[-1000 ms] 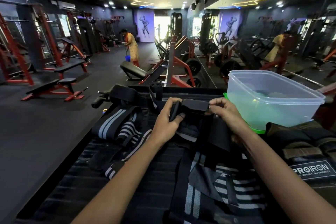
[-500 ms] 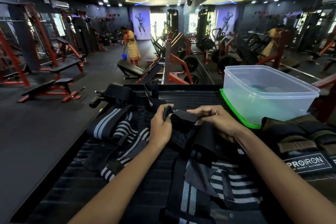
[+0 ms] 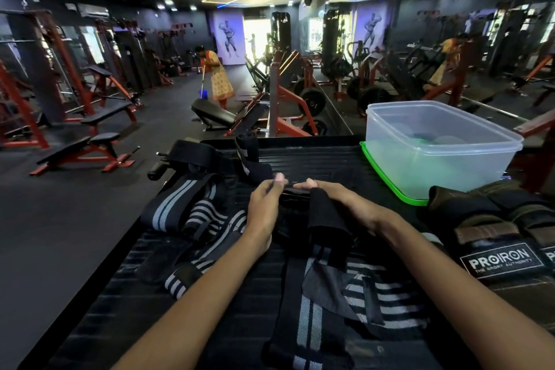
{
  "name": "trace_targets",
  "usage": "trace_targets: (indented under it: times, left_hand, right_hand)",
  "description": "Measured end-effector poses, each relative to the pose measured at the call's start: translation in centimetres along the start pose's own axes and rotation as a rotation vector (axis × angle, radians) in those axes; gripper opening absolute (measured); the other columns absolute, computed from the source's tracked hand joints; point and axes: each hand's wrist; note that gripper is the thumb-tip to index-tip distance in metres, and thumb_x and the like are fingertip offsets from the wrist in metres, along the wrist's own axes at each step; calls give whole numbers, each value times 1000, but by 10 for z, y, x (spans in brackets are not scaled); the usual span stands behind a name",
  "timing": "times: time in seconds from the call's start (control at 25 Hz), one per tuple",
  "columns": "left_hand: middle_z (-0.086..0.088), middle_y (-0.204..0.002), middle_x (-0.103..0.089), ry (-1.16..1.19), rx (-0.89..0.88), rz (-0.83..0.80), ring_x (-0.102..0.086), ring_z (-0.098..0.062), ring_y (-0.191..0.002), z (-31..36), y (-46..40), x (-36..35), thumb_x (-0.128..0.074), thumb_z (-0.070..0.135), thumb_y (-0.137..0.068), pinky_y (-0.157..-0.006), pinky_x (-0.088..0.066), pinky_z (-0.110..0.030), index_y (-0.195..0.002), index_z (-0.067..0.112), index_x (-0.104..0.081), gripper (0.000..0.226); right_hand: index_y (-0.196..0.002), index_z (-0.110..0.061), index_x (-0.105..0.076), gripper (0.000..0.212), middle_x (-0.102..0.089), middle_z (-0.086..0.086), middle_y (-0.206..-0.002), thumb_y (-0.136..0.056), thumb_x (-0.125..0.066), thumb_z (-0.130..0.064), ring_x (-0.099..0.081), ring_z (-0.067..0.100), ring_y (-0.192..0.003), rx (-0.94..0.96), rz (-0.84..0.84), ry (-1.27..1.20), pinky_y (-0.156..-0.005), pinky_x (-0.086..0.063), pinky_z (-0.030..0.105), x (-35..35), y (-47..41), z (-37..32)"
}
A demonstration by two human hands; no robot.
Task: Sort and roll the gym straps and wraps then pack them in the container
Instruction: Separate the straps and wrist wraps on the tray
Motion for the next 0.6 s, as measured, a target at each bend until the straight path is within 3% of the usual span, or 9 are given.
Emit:
trace_targets:
  times: [0.12,0.24,0.36,0.44,0.52,0.6]
  left_hand:
    - [-10,-94,-72,86,57,-112,-67,-25,-97,0,-1,3,-64,19,-90,-92,-52,-39,-94,8,-68,12]
    - [-7,-91,-70,60,5,-166,-66,-19,-92,6,1,6,-59,3,-89,-86,-51,-31,-91,8,-64,7]
    - [-2,-82,-67,-60,-50,-207,-62,-17,-86,10,4,6,-57,-5,-86,-81,-49,-26,-85,10,-64,17]
    - [-1,-81,-65,-121,-78,-187,-60,-17,-86,11,5,6,-57,-6,-86,-82,-47,-25,-81,11,-64,20]
    - [0,-82,-66,-134,-84,-149,-61,-14,-82,12,7,4,-56,-7,-86,-76,-49,-18,-80,11,-62,20]
    - [1,-78,-66,-110,-75,-100,-61,-15,-78,11,6,2,-56,-8,-84,-70,-49,-20,-78,11,-62,21]
  right_hand:
    - [-123,-24,-65,64,-64,-3,-128,-76,-59,-67,-58,14,-122,16,-1,14,-109,-40,40,2,-3,4]
    - [-118,-22,-66,63,-67,4,-121,-76,-61,-68,-60,22,-118,-4,32,104,-105,-44,45,2,-2,0]
    - [-105,-20,-64,60,-71,-1,-98,-75,-54,-71,-65,10,-90,75,99,300,-79,-53,33,9,8,-20]
    - [-104,-7,-63,73,-66,4,-78,-77,-46,-72,-60,10,-73,72,14,148,-67,-41,28,28,19,-28]
    - [-114,9,-54,91,-57,25,-91,-77,-53,-73,-57,25,-91,16,-182,21,-79,-39,37,46,27,-33]
    - [-113,13,-54,84,-53,38,-108,-70,-76,-56,-50,37,-104,30,-307,94,-92,-37,45,54,31,-29]
Point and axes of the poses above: each hand's wrist, its own y-axis away from the middle knuckle, its own x-axis out of the back of the hand, z = x × y
